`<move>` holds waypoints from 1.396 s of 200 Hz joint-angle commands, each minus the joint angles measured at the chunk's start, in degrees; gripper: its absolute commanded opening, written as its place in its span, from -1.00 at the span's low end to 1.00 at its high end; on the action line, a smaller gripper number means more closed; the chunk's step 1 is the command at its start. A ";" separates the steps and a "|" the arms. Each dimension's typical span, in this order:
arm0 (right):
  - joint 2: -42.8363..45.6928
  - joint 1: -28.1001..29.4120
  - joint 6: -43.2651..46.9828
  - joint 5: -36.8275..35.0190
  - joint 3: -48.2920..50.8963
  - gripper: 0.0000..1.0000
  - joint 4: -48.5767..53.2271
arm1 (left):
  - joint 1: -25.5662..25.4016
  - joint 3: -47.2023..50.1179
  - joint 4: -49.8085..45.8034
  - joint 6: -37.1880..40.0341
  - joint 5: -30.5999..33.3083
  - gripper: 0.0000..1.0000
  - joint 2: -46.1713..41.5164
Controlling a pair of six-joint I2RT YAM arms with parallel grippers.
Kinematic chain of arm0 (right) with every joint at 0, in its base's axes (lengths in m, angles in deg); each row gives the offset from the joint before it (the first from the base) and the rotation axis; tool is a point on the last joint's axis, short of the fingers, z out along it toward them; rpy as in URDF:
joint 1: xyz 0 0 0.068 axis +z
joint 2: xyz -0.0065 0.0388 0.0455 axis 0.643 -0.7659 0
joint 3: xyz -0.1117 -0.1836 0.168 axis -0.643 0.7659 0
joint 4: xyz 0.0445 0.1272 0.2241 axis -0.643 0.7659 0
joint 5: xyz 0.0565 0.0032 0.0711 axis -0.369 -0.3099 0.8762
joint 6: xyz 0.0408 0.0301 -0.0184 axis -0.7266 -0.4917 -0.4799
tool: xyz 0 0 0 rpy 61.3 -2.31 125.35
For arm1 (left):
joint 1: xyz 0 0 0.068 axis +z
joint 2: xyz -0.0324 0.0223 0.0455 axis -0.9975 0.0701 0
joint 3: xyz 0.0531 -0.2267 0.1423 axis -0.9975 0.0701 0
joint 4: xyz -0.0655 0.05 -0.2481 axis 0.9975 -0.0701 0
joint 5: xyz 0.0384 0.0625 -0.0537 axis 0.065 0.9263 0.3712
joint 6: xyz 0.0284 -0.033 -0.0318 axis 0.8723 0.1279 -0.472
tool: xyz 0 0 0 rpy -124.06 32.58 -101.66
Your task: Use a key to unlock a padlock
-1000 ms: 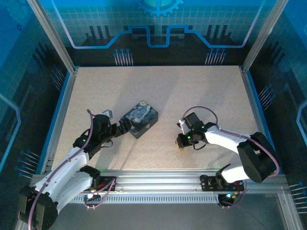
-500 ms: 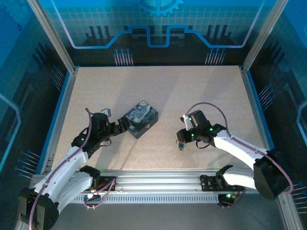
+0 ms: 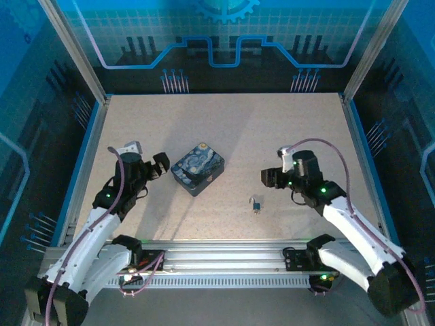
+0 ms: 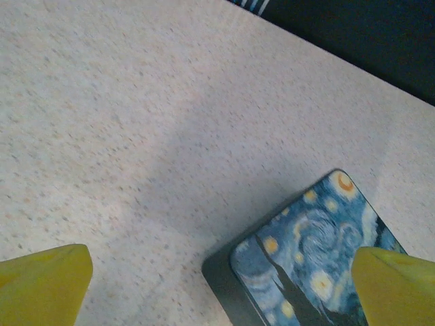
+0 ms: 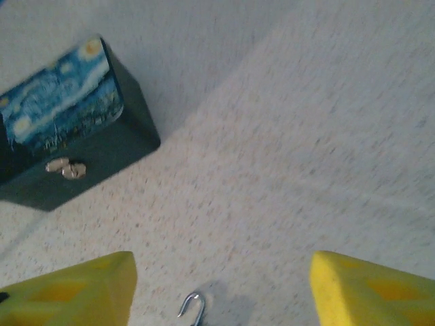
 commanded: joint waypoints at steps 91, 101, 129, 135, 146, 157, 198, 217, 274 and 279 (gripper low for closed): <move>2.28 -13.68 5.00 -11.97 9.55 0.99 -23.96 | 3.72 10.24 30.39 20.44 11.69 0.98 7.01; 0.38 -13.91 6.53 -13.95 10.60 0.99 -27.00 | 4.00 10.89 32.00 21.26 11.42 0.98 8.41; -6.57 -15.83 9.51 -15.61 11.98 0.99 -33.58 | 4.60 13.09 35.25 21.65 10.33 0.98 11.71; -8.14 -16.23 9.98 -15.17 12.24 0.99 -35.44 | 4.79 13.67 36.43 21.71 9.89 0.98 12.38; -11.15 -16.69 10.88 -14.24 12.51 0.99 -38.32 | 5.13 14.61 38.42 21.67 9.09 0.98 13.71; -13.99 -16.89 11.59 -13.45 12.49 0.99 -40.94 | 5.45 15.11 39.97 21.68 8.18 0.98 15.01; -21.87 -17.05 12.37 -12.53 14.00 0.99 -51.23 | 6.03 16.22 46.38 23.31 3.69 0.98 19.53; -22.66 -17.05 13.28 -13.29 13.89 0.99 -52.64 | 6.25 16.80 49.43 23.97 2.19 0.98 21.13; -28.24 -17.03 16.61 -10.66 15.10 0.99 -61.68 | 7.09 17.07 57.68 25.66 -2.45 0.98 27.50; -28.94 -17.04 16.66 -10.55 15.00 0.99 -62.21 | 7.15 17.03 58.55 25.89 -2.90 0.98 28.04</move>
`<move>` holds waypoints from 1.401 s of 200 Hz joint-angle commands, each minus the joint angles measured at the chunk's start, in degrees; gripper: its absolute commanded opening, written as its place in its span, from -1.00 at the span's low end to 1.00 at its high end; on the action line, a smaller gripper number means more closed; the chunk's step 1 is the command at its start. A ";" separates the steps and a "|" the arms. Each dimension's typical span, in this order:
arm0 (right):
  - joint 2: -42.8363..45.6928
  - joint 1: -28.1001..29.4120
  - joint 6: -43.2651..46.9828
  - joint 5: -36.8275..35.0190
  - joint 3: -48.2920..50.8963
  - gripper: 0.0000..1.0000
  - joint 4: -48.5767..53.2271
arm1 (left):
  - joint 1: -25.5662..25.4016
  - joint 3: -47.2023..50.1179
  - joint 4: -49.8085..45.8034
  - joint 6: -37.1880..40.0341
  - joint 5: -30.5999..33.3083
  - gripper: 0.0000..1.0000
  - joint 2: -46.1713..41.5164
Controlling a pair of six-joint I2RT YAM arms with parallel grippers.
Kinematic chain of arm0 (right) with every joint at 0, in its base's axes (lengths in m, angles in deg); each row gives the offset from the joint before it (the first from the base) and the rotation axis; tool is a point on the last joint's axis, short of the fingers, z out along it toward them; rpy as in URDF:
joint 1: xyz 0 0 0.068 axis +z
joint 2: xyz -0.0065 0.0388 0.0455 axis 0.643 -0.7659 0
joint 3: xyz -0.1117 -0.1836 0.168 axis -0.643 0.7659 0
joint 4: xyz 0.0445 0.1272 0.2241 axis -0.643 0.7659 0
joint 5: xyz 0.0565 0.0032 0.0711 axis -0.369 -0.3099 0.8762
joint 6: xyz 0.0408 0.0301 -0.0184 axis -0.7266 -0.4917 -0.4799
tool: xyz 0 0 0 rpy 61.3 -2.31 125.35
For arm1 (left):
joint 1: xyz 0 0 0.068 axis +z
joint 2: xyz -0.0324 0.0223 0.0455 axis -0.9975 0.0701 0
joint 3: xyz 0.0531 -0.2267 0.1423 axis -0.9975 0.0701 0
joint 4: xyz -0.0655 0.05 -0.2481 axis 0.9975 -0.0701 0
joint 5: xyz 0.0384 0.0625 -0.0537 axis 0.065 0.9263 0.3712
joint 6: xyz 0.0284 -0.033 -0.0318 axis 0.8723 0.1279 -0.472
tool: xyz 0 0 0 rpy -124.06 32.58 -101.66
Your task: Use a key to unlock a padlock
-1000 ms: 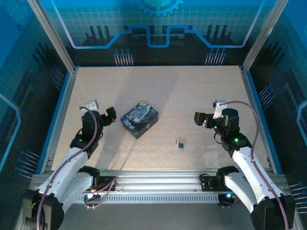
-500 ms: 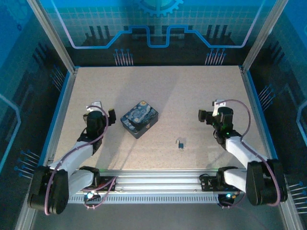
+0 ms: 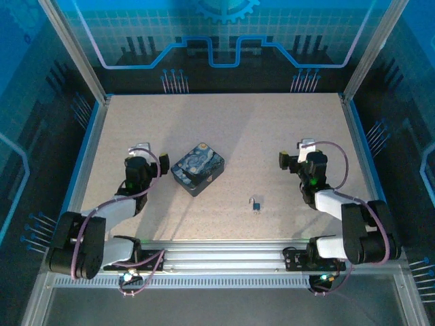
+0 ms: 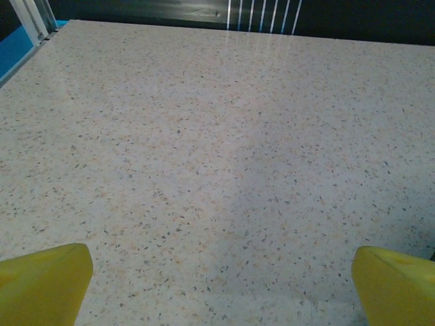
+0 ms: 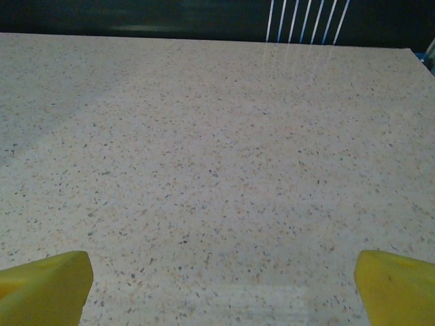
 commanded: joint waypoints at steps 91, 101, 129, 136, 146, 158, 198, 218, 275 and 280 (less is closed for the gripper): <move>-8.62 -0.77 2.69 3.25 -2.39 0.99 -5.68 | 4.78 1.52 22.15 3.22 -9.44 0.98 13.19; -8.62 -0.81 2.71 3.21 -2.45 0.99 -5.73 | 4.97 2.46 27.93 3.44 -10.04 0.98 17.47; -8.62 -0.77 2.75 3.22 -2.46 0.99 -5.72 | 5.04 2.49 28.33 3.64 -10.42 0.98 17.59; -8.62 -0.79 2.75 3.19 -2.47 1.00 -5.71 | 5.05 1.69 26.81 3.51 -9.75 0.98 17.49; -8.62 -0.77 2.79 3.16 -2.45 0.99 -5.77 | 5.27 -0.22 22.84 2.86 -8.34 0.98 17.26; -8.57 -0.76 2.75 3.11 -2.45 0.99 -5.75 | 5.49 -2.25 18.78 2.03 -6.69 0.98 17.14; -8.62 -0.77 2.78 3.22 -2.46 0.99 -5.68 | 5.49 -1.91 19.72 2.14 -6.94 0.98 17.39; -8.62 -0.79 2.73 3.22 -2.46 0.99 -5.77 | 5.49 -1.96 19.63 2.15 -6.94 0.98 17.29; -8.62 -0.79 2.83 3.22 -2.61 0.99 -5.71 | 5.52 -1.96 19.58 2.14 -6.94 0.98 17.33; -8.69 -0.70 2.81 3.16 -2.56 0.99 -5.70 | 5.51 -1.96 19.64 2.15 -6.94 0.98 17.32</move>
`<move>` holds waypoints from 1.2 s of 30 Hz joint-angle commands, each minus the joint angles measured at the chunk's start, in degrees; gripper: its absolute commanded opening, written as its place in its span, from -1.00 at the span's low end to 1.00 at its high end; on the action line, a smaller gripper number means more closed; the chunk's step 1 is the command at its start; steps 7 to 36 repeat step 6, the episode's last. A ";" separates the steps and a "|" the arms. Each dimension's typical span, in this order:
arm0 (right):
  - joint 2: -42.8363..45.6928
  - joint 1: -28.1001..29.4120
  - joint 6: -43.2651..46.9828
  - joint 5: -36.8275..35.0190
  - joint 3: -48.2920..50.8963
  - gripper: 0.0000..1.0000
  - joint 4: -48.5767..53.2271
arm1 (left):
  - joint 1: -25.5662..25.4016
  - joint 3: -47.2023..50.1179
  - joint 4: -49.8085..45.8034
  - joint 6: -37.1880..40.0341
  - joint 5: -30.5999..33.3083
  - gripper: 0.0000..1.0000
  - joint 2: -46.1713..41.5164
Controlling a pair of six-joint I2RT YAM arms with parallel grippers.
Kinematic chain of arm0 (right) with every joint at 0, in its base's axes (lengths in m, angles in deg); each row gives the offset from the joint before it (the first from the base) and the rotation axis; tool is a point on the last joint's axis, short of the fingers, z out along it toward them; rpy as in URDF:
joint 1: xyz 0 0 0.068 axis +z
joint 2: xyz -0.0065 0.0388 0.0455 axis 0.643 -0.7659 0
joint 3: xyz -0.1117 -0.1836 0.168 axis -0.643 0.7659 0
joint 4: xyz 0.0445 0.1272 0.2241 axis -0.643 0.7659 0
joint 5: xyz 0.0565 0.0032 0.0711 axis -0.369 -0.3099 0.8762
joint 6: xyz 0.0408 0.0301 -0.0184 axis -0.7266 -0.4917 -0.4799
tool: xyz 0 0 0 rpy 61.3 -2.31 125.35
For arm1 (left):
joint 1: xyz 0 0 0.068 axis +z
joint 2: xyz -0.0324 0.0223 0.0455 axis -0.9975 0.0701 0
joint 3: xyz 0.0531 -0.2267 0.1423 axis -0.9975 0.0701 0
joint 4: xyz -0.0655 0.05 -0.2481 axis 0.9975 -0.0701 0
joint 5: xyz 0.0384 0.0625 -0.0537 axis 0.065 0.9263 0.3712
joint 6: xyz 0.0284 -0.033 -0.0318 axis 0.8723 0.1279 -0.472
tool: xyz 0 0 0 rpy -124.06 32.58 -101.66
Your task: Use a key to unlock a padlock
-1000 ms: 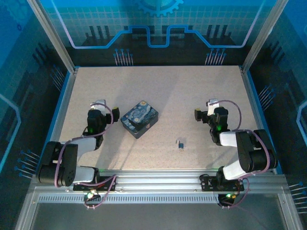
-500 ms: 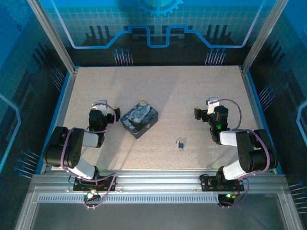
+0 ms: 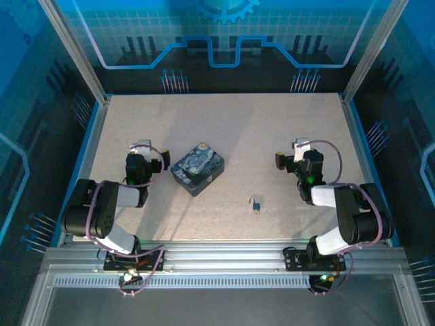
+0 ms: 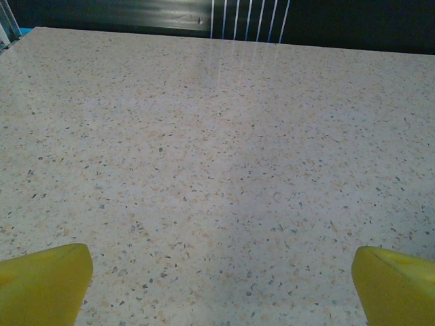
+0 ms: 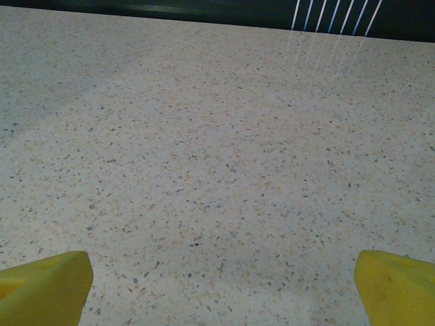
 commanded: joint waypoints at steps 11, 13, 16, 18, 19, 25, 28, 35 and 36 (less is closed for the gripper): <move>-0.52 -0.68 0.75 0.46 -1.12 1.00 -0.42 | 0.64 -0.71 0.07 0.07 0.67 0.98 -0.10; -0.52 -0.68 0.75 0.46 -1.12 1.00 -0.42 | 0.64 -0.71 0.07 0.07 0.67 0.98 -0.10; -0.52 -0.68 0.75 0.46 -1.12 1.00 -0.42 | 0.64 -0.71 0.07 0.07 0.67 0.98 -0.10; -0.52 -0.68 0.75 0.46 -1.12 1.00 -0.42 | 0.64 -0.71 0.07 0.07 0.67 0.98 -0.10; -0.52 -0.68 0.75 0.46 -1.12 1.00 -0.42 | 0.64 -0.71 0.07 0.07 0.67 0.98 -0.10; -0.52 -0.68 0.75 0.46 -1.12 1.00 -0.42 | 0.64 -0.71 0.07 0.07 0.67 0.98 -0.10; -0.52 -0.68 0.75 0.46 -1.12 1.00 -0.42 | 0.64 -0.71 0.07 0.07 0.67 0.98 -0.10; -0.52 -0.68 0.75 0.46 -1.12 1.00 -0.42 | 0.64 -0.71 0.07 0.07 0.67 0.98 -0.10; -0.52 -0.68 0.75 0.46 -1.12 1.00 -0.42 | 0.64 -0.71 0.07 0.07 0.67 0.98 -0.10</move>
